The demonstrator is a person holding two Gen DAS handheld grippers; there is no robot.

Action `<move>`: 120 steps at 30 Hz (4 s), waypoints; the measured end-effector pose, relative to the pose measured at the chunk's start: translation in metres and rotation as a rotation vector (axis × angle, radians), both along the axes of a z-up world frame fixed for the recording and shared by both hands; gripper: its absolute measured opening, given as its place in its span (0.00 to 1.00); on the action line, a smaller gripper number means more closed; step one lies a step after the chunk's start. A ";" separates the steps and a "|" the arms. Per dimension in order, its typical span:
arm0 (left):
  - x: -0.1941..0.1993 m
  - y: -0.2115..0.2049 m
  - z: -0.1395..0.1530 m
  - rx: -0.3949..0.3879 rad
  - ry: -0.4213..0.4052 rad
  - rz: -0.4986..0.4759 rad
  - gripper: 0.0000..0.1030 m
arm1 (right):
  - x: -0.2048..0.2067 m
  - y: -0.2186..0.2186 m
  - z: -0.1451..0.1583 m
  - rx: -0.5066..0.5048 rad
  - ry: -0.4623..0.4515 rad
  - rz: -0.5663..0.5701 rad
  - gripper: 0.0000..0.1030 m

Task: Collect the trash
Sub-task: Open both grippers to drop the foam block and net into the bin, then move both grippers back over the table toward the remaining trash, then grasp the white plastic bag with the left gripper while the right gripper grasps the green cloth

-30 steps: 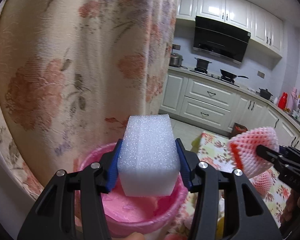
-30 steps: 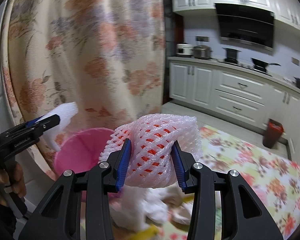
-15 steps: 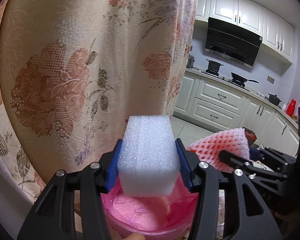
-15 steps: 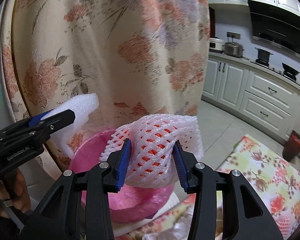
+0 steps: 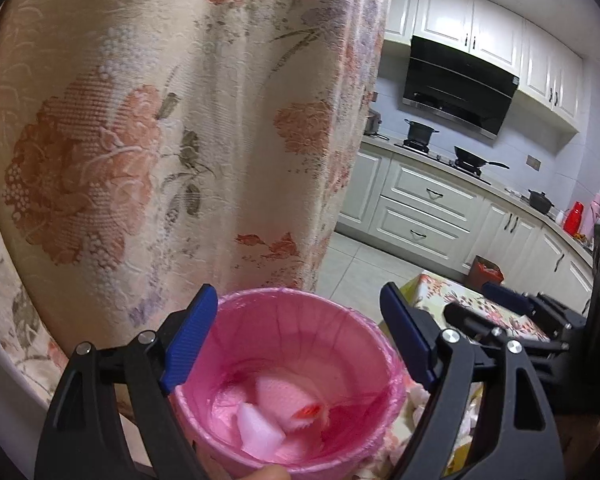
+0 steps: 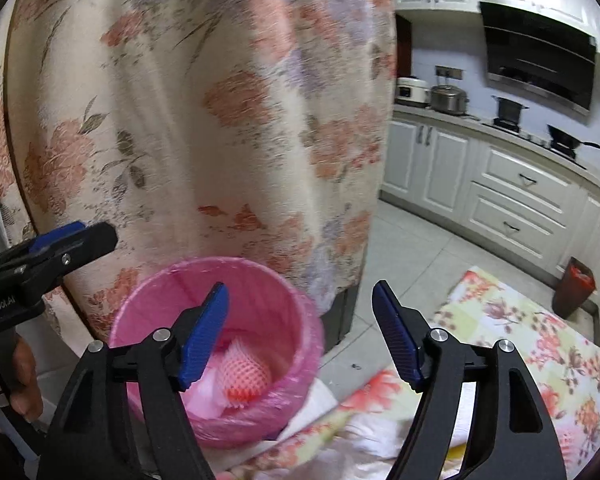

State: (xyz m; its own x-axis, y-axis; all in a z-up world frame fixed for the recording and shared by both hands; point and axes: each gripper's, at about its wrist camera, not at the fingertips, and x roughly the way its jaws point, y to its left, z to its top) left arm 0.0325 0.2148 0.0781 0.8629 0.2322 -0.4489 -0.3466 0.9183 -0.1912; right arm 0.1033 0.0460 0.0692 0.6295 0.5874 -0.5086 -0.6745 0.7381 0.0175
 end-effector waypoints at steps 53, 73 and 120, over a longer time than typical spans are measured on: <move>0.017 -0.182 -0.068 0.046 0.175 -0.303 0.73 | -0.053 -0.282 -0.075 -0.008 0.090 -0.467 0.77; 0.034 -0.175 -0.115 -0.001 0.280 -0.315 0.59 | -0.050 -0.270 -0.091 -0.024 0.126 -0.448 0.77; 0.040 -0.155 -0.124 -0.097 0.295 -0.426 0.19 | -0.062 -0.182 -0.113 -0.065 0.175 -0.295 0.81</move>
